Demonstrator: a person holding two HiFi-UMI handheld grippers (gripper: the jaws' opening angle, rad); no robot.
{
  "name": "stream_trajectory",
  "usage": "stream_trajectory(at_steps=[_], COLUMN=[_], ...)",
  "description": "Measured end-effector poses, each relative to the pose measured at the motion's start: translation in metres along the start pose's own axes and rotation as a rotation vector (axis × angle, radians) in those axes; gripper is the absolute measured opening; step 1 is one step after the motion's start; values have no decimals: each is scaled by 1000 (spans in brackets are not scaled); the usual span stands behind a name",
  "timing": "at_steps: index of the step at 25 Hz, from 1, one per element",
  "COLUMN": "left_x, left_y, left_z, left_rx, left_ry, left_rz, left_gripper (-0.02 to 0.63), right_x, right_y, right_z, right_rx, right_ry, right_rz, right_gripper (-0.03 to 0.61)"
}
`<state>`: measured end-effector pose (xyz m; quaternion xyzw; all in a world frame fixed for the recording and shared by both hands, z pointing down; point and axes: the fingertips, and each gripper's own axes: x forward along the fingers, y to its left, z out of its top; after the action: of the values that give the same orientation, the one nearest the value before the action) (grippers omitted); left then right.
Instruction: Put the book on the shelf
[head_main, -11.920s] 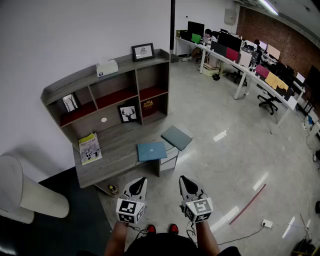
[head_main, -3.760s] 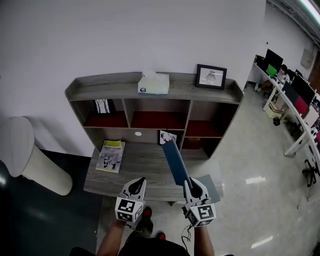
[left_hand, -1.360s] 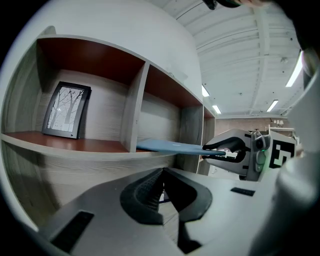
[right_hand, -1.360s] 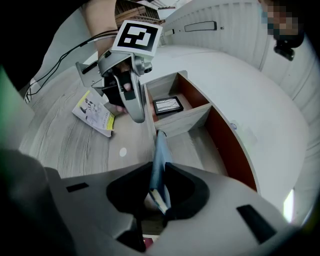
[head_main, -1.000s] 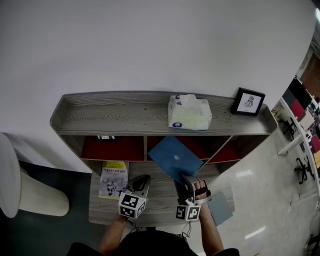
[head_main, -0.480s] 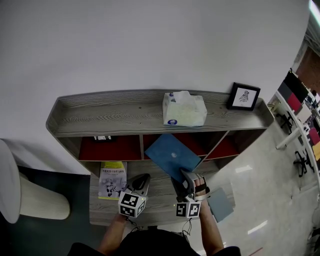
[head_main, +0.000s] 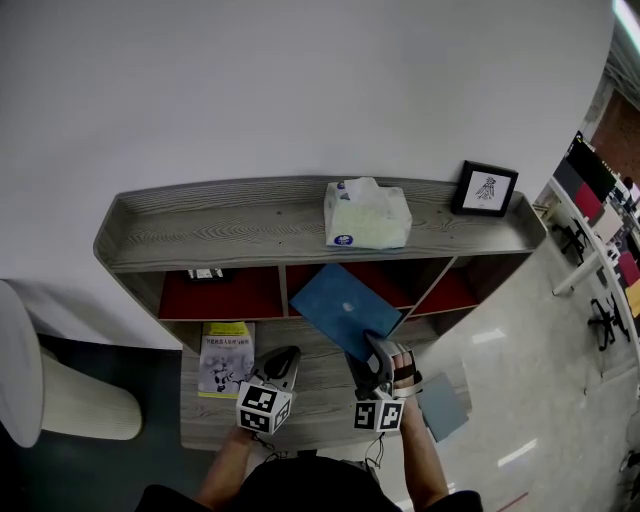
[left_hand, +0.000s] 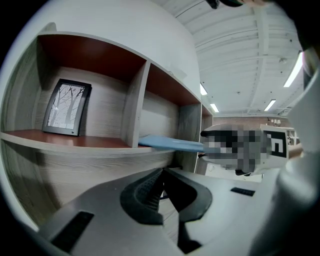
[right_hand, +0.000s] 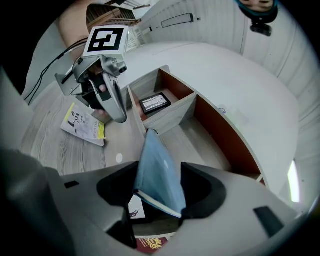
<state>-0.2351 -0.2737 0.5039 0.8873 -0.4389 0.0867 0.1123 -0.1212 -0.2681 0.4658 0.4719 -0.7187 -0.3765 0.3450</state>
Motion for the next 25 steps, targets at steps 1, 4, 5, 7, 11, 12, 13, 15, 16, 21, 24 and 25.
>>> stream_trajectory(at_steps=[1, 4, 5, 7, 11, 12, 13, 15, 16, 21, 24, 25], left_x=[0, 1, 1, 2, 4, 4, 5, 7, 7, 7, 6, 6], left_y=[0, 0, 0, -1, -2, -2, -2, -3, -3, -3, -1, -1], left_z=[1, 2, 2, 2, 2, 2, 1, 1, 1, 0, -1, -1], left_rx=[1, 2, 1, 0, 1, 1, 0, -1, -1, -3, -4, -4], left_ry=[-1, -5, -6, -5, -3, -2, -2, -2, -2, 4, 8, 8], left_rz=[-1, -3, -4, -7, -13, -14, -15, -17, -18, -14, -8, -6], left_gripper=[6, 6, 6, 6, 6, 6, 6, 6, 6, 6, 6, 6], right_x=[0, -1, -1, -2, -2, -2, -1, 0, 0, 3, 4, 4], right_y=[-1, -2, -2, -4, -8, -9, -10, -11, -12, -11, -10, -9], right_z=[1, 2, 2, 0, -7, -9, -12, -16, -17, -21, -22, -22], right_rx=[-2, -20, -21, -19, -15, -16, -16, -13, -12, -2, 4, 5], right_ry=[-1, -3, -2, 4, 29, 36, 44, 56, 59, 73, 76, 75], right_rz=[-6, -13, -13, -18, -26, -29, -32, -36, -36, -28, -22, -21], right_gripper=[258, 248, 237, 211, 198, 198, 198, 198, 199, 201, 214, 216])
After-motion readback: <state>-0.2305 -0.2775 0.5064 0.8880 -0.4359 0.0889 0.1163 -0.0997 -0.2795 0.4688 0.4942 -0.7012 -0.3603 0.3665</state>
